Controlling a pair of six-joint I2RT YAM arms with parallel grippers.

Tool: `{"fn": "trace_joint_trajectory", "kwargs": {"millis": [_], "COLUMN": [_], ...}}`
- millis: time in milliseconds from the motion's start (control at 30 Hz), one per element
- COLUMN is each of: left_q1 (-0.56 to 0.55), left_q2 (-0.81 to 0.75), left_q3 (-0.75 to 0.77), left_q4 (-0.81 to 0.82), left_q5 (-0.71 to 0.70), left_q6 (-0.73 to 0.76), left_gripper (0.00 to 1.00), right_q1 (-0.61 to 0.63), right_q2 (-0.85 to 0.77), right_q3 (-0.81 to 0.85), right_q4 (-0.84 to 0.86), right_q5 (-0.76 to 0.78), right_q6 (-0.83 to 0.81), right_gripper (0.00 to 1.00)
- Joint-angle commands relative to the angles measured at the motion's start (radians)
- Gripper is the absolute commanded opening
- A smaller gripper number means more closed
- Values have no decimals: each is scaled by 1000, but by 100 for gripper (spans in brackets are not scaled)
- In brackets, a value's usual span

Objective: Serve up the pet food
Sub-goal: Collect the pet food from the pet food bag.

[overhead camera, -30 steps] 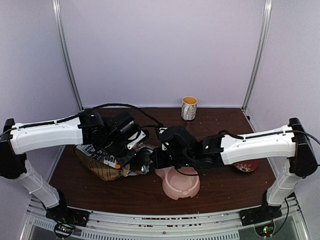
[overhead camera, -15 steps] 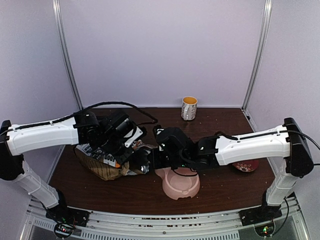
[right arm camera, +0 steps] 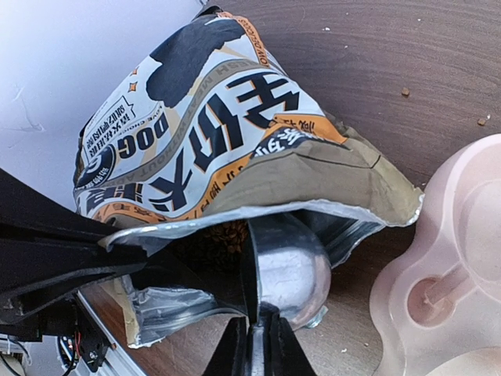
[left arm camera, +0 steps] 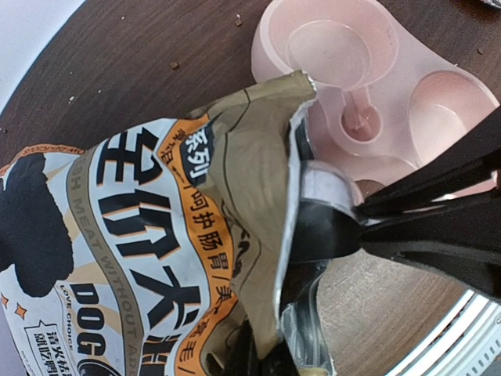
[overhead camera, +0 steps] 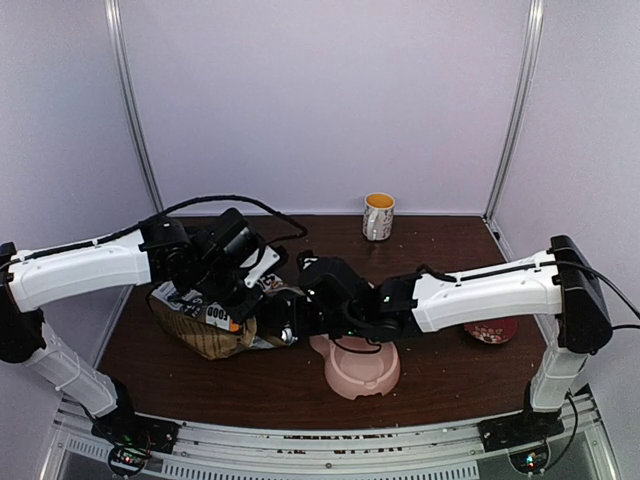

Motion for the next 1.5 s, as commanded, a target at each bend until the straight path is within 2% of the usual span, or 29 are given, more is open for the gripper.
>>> {"fn": "trace_joint_trajectory", "kwargs": {"millis": [0,333,700,1100,1467], "left_q1": [25,34,41,59,68], "left_q2": [-23,-36,-60,-64,-59], "left_q3": [57,56,50,49,48], "left_q4": [93,95,95,98,102], "left_q5": [7,28,45,53,59], "left_q6": [-13,-13,-13,-18,-19], "left_gripper": [0,0,0,0,0], "right_q1": [5,8,6,6,2], "right_q2": [49,178,342,476,466], "right_q3": [64,163,282,394,369], "right_q4": [50,42,-5,8,161], "right_q5": [39,67,10,-209,-402], "right_q6": [5,-29,-41,-56,-48], "right_gripper": [0,0,0,0,0]}}
